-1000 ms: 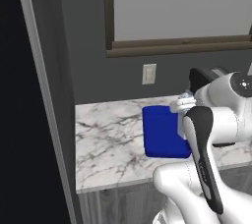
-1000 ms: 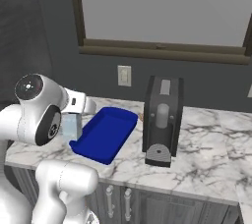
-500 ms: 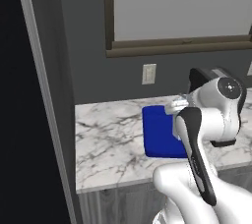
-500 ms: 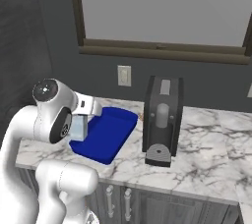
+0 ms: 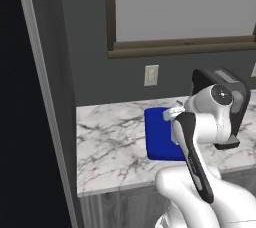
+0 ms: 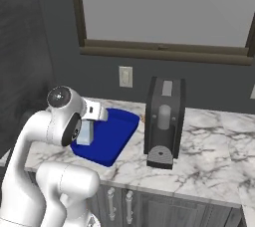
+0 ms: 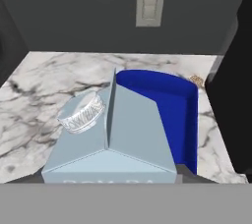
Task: Take out the milk from the fridge and place it on the tray on the counter. Then take the sugar cube near the tray and place it in the tray.
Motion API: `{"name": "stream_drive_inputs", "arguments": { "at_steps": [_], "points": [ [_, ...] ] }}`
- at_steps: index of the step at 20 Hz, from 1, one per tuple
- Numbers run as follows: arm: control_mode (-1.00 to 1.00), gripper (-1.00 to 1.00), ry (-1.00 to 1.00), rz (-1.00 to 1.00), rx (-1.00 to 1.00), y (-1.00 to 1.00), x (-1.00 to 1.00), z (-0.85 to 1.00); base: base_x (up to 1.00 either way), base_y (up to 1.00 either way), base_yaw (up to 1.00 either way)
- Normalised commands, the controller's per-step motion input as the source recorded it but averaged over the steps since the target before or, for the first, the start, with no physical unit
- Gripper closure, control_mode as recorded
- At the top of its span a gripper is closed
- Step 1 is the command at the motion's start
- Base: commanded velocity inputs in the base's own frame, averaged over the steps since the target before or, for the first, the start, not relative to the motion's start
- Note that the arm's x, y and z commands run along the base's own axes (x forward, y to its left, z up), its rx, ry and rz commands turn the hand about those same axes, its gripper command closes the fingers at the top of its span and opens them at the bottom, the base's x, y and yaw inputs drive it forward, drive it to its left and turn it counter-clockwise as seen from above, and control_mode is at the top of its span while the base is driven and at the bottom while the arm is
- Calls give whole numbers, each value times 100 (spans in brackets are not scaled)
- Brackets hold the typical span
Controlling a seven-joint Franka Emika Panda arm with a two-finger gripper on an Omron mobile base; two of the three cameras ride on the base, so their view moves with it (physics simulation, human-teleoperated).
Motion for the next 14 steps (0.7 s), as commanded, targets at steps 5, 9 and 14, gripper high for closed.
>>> {"name": "stream_drive_inputs", "arguments": {
  "at_steps": [5,9,14],
  "points": [
    [-100,100,-5,8,0,0,39,-46,0,0,0],
    [-100,100,0,8,0,0,52,-34,0,0,0],
    [-100,100,0,6,0,0,41,-25,0,0,0]
  ]
}}
